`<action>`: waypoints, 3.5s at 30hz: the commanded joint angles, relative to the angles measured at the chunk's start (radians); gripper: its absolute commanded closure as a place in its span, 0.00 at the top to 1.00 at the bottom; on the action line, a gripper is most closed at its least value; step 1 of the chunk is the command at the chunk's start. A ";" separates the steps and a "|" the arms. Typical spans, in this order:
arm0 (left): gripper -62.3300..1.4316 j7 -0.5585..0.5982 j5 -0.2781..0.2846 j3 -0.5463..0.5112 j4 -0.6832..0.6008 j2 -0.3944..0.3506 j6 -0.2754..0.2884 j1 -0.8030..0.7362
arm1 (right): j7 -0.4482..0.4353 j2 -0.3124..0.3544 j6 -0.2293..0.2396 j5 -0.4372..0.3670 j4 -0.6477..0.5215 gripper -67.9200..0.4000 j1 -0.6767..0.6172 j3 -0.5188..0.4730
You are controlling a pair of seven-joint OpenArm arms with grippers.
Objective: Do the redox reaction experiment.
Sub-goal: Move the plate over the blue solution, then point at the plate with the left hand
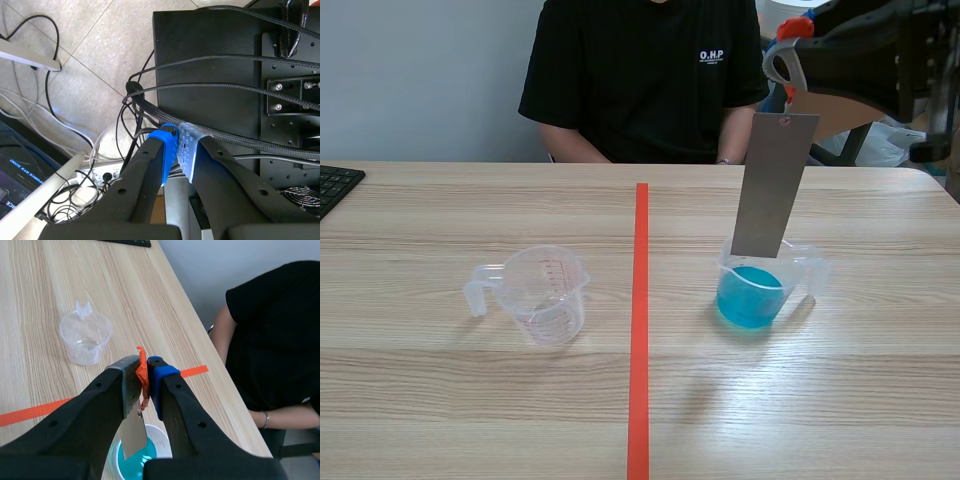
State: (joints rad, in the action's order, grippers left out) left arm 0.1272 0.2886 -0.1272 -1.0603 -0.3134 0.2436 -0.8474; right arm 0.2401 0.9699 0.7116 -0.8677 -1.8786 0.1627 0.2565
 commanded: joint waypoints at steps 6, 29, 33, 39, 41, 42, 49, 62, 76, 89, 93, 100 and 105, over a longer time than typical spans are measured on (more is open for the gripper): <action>0.08 0.007 0.003 -0.005 -0.012 -0.003 0.006 -0.003 | -0.056 0.002 -0.003 -0.008 0.069 0.03 0.018 -0.016; 0.08 0.007 0.003 -0.005 -0.012 -0.003 0.006 -0.003 | -0.101 0.002 0.034 -0.007 0.122 0.03 0.023 -0.016; 0.08 0.007 0.003 -0.005 -0.012 -0.003 0.006 -0.003 | -0.101 0.002 0.034 -0.007 0.122 0.03 0.023 -0.016; 0.08 0.016 0.032 -0.010 -0.012 -0.033 0.002 -0.023 | -0.101 0.002 0.034 -0.007 0.122 0.03 0.023 -0.018; 0.08 0.035 0.070 -0.010 -0.013 -0.062 0.002 -0.041 | -0.101 0.002 0.034 -0.007 0.122 0.03 0.023 -0.022; 0.08 0.050 0.085 -0.010 -0.014 -0.079 0.002 -0.051 | -0.101 0.002 0.034 -0.007 0.122 0.03 0.023 -0.024; 0.08 0.157 0.151 -0.025 -0.037 -0.212 0.006 -0.099 | -0.101 0.003 0.034 0.000 0.122 0.03 0.023 -0.030; 0.08 0.220 0.190 -0.080 -0.153 -0.481 0.129 -0.014 | -0.101 0.003 0.034 0.000 0.122 0.03 0.023 -0.030; 0.08 0.208 0.111 0.121 -0.277 -0.585 0.307 0.411 | -0.113 0.003 0.034 0.000 0.122 0.03 0.023 -0.030; 0.08 0.034 0.077 0.486 -0.312 -0.435 0.314 0.918 | -0.116 0.003 0.034 0.000 0.122 0.03 0.023 -0.030; 0.08 -0.016 0.009 0.595 -0.312 -0.348 0.313 1.020 | -0.117 0.003 0.034 0.000 0.122 0.03 0.023 -0.030; 0.08 -0.062 -0.078 0.726 -0.293 -0.209 0.290 1.111 | -0.121 0.003 0.034 0.000 0.122 0.03 0.023 -0.030; 0.08 -0.076 -0.100 0.792 -0.221 -0.140 0.233 1.152 | -0.120 0.003 0.034 0.000 0.122 0.03 0.023 -0.030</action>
State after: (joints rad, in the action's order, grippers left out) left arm 0.0368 0.1787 0.6636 -1.2888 -0.4507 0.4820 0.2920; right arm 0.1345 0.9695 0.7403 -0.8570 -1.7538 0.1654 0.2550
